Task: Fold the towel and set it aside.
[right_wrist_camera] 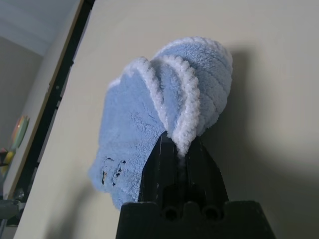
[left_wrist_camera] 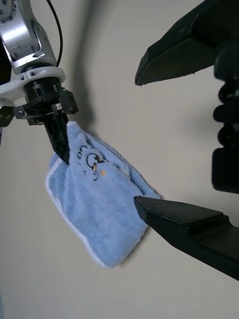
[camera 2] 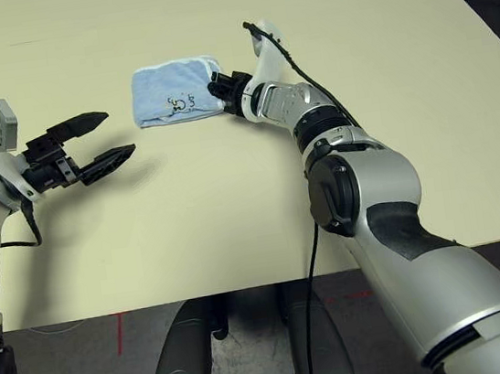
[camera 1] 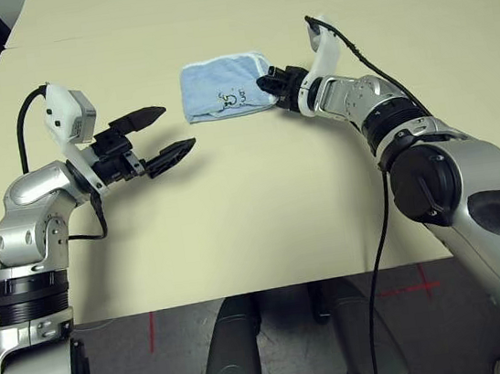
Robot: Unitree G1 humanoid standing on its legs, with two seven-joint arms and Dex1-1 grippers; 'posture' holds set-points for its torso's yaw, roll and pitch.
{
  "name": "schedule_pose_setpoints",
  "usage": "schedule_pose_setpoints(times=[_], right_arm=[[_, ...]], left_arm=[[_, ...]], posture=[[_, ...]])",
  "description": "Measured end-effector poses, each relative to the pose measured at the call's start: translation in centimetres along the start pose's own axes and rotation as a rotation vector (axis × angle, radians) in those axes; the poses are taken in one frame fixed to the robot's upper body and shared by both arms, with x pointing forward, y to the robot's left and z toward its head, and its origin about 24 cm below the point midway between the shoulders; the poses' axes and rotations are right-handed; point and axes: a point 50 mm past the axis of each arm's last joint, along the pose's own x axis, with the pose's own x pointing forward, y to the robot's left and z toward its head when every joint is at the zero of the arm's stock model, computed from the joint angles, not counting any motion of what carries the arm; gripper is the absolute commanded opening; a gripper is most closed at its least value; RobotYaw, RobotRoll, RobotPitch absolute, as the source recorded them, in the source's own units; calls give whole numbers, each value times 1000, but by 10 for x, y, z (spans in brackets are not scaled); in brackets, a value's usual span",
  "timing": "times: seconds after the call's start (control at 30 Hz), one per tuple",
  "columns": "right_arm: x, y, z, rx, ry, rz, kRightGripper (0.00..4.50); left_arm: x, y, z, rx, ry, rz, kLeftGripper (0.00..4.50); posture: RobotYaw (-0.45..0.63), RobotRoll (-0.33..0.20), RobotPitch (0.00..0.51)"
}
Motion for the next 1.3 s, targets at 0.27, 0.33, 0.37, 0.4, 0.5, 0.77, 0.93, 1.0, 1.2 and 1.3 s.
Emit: schedule_pose_setpoints(times=[0.27,0.33,0.37,0.4,0.5,0.77,0.93,1.0,1.2,1.3], right_arm=[[-25,-27,30,15,-194,-65,26],[-33,-36,36,25,-261,-114,26],[-36,-40,39,26,-290,-140,26],[-39,-43,42,24,-316,-167,26],[-51,-58,48,11,-397,-281,26],[-74,-82,55,9,-523,-456,26],[-83,-87,61,3,-569,-526,26],[-86,-89,64,3,-583,-550,26],[-97,-100,63,69,-642,-651,26],[-104,-109,57,118,-670,-719,26]], left_arm=[[3,-1,-3,-17,-8,16,4500],[5,-1,-4,-27,-18,36,4500],[6,0,-5,-32,-22,50,4500],[6,0,-5,-35,-25,64,4500],[6,3,-6,-30,-26,114,4500],[5,9,-8,-52,-55,263,4500],[4,13,-13,-81,-68,338,4500],[4,14,-13,-79,-70,343,4500],[4,14,-13,-73,-74,349,4500],[4,14,-12,-71,-76,349,4500]], posture=[[17,0,245],[2,0,248],[-1,0,247],[-1,0,247],[-11,0,247],[-14,0,251],[-11,0,253],[-11,0,252],[-16,0,249],[-27,0,250]])
